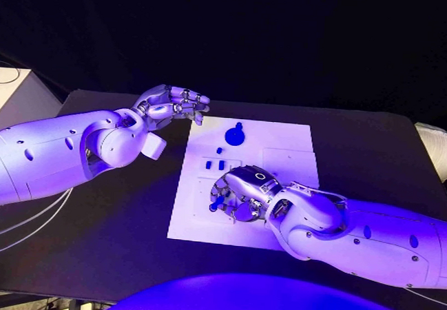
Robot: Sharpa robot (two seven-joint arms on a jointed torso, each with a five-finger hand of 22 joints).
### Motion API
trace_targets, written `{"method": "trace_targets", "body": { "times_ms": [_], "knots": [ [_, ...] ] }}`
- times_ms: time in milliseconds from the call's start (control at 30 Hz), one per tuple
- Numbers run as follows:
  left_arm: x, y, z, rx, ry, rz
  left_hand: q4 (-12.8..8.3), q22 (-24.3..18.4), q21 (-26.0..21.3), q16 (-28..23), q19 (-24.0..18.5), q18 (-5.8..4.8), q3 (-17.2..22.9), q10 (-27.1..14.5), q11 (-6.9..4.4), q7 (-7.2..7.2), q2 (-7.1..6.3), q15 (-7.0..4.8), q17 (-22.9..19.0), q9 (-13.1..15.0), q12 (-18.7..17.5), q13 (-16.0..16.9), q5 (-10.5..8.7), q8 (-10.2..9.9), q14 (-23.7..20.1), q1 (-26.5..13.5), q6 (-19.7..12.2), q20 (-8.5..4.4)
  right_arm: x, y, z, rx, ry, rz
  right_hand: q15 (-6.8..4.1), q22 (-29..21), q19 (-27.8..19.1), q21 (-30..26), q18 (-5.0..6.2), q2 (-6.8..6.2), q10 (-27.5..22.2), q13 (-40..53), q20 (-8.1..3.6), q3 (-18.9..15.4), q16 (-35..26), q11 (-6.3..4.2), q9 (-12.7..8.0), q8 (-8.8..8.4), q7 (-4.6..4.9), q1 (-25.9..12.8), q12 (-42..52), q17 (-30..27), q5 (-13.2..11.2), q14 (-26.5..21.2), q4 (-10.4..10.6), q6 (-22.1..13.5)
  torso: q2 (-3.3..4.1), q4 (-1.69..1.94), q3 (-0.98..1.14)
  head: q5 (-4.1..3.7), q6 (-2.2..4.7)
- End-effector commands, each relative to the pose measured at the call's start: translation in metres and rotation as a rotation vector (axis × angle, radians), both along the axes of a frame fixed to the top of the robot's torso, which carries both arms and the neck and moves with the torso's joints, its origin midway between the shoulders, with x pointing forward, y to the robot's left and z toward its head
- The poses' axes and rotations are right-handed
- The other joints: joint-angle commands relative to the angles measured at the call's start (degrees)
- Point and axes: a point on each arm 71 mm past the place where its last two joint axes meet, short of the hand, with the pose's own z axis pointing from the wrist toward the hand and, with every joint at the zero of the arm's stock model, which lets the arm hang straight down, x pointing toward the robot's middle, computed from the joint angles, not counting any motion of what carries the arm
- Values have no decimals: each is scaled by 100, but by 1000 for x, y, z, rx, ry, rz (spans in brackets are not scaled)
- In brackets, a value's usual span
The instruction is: Assemble the parts on the task board
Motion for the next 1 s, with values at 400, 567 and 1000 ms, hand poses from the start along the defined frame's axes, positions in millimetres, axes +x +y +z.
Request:
{"method": "trace_targets", "body": {
  "times_ms": [400,567,1000],
  "knots": [
    [-1,-2,1,-13,1,-16,-14,5,-22,-53,13,19,13,16,28,39,54,5,19,-14,-49,-3,7,-30,45,16,17,16,0,4,-10,-92,-11,17,-22,572,171,-38,-21,52,358,108,-28,123,-11,-326,29,21,27,-16,-3,-34,37,62,-101,-10,2,2,-5,-1,1],
    [-1,-2,1,-13,1,-15,-14,5,-22,-53,13,19,13,16,28,39,54,5,19,-14,-49,-3,7,-30,45,16,17,16,-2,6,-12,-110,-6,36,-16,554,157,-68,-14,29,346,119,-23,110,-32,-320,55,34,31,-84,-30,-77,28,51,-131,-22,-1,-1,-6,-8,1],
    [-1,-2,1,-12,2,-14,-14,5,-22,-53,13,19,13,16,28,39,54,5,19,-14,-49,-3,7,-30,45,16,17,16,-4,7,-11,-71,-2,63,148,102,-108,-707,115,-306,-245,16,103,-143,-215,-118,-59,-301,167,-582,-425,-409,65,-56,-93,-581,-5,-4,-3,-6,1]
  ]
}}
